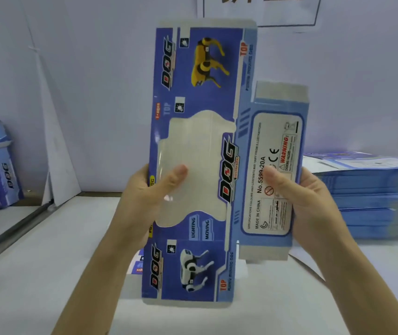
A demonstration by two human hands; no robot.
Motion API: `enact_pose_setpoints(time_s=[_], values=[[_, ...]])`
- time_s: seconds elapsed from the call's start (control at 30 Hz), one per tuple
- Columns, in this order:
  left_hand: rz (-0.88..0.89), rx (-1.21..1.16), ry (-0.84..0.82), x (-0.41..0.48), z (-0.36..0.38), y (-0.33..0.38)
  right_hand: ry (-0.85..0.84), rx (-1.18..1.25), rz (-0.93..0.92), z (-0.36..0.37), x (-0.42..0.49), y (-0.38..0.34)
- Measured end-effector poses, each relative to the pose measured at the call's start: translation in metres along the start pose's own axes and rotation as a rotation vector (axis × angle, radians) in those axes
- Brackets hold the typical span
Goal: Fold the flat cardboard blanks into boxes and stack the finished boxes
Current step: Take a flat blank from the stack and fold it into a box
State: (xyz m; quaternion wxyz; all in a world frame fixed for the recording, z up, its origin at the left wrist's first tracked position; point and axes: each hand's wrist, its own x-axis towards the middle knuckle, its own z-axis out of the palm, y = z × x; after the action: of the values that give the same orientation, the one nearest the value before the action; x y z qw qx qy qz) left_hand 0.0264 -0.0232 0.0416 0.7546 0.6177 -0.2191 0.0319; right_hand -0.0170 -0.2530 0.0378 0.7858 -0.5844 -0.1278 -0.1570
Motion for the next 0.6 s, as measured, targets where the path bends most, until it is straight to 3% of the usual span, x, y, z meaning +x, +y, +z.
enact_pose_setpoints(time_s=[0.07, 0.17, 0.6], values=[[0.003, -0.060, -0.035, -0.001, -0.004, 0.002, -0.045, -0.029, -0.009, 0.003, -0.002, -0.005], [0.060, -0.125, 0.043, -0.002, -0.011, 0.004, -0.130, -0.065, 0.000, 0.010, -0.005, -0.011], [0.048, -0.126, 0.035, -0.001, -0.017, 0.002, -0.050, -0.003, 0.002, 0.022, -0.008, -0.009]])
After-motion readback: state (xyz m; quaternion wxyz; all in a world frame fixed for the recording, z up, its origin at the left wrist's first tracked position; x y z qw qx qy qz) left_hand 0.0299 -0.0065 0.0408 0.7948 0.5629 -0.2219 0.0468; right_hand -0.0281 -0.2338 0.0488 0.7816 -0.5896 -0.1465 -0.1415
